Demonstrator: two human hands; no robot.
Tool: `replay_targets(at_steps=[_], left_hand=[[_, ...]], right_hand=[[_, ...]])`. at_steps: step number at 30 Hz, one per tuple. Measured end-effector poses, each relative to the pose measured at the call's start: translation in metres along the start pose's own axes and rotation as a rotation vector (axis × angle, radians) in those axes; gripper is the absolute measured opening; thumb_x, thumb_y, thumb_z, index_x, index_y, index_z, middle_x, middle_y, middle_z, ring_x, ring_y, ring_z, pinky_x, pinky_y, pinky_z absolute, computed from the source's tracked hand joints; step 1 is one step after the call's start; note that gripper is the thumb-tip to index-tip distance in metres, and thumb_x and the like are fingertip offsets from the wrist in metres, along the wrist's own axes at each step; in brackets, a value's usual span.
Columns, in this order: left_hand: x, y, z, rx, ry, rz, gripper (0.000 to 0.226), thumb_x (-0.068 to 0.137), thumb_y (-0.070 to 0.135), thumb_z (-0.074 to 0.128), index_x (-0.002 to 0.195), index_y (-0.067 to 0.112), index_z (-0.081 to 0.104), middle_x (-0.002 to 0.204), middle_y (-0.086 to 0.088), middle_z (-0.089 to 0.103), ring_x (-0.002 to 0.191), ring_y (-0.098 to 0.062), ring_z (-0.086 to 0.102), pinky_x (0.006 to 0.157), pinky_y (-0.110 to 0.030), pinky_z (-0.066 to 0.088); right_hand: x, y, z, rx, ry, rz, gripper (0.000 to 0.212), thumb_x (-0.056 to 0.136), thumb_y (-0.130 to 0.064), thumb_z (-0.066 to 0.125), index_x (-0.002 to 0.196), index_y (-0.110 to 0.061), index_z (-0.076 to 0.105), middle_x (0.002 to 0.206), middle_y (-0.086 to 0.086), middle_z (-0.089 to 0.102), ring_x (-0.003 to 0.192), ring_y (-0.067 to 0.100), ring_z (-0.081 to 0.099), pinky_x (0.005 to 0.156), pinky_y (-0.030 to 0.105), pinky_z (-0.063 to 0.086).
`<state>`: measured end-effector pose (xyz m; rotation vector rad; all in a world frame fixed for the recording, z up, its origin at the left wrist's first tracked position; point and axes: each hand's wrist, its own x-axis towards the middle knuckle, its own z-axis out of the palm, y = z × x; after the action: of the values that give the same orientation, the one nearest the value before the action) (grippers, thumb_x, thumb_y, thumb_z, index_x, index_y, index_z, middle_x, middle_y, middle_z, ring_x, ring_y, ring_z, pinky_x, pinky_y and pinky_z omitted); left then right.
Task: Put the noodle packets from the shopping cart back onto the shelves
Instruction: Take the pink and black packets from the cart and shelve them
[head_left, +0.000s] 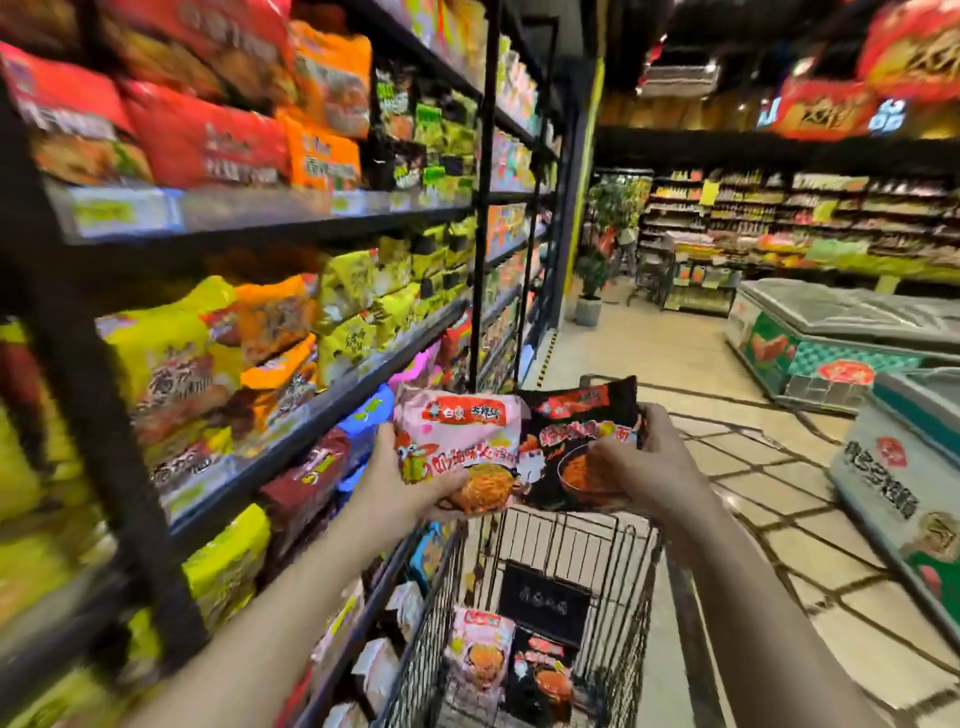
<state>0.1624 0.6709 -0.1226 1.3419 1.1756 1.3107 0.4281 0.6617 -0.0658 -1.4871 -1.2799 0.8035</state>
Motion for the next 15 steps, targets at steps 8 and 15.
replay_targets(at_steps=[8, 15], left_hand=[[-0.1, 0.032, -0.049, 0.02, 0.24, -0.019, 0.072, 0.081, 0.012, 0.085, 0.133, 0.027, 0.038, 0.117, -0.002, 0.066, 0.091, -0.015, 0.075, 0.068, -0.043, 0.064], [-0.195, 0.056, -0.099, 0.026, 0.408, -0.012, 0.066, 0.081, 0.003, 0.081, 0.13, 0.022, 0.041, 0.125, -0.009, 0.063, 0.095, -0.022, 0.075, 0.069, -0.055, 0.063]], right_hand=[[-0.05, -0.027, 0.033, 0.075, -0.243, -0.07, 0.042, 0.093, -0.018, 0.07, 0.127, -0.025, 0.047, 0.107, 0.002, 0.067, 0.094, 0.022, 0.071, 0.089, 0.051, 0.06], [-0.111, -0.053, 0.069, 0.092, -0.426, -0.12, 0.026, 0.093, -0.016, 0.07, 0.1, -0.028, 0.047, 0.095, -0.004, 0.062, 0.088, 0.025, 0.071, 0.086, 0.049, 0.06]])
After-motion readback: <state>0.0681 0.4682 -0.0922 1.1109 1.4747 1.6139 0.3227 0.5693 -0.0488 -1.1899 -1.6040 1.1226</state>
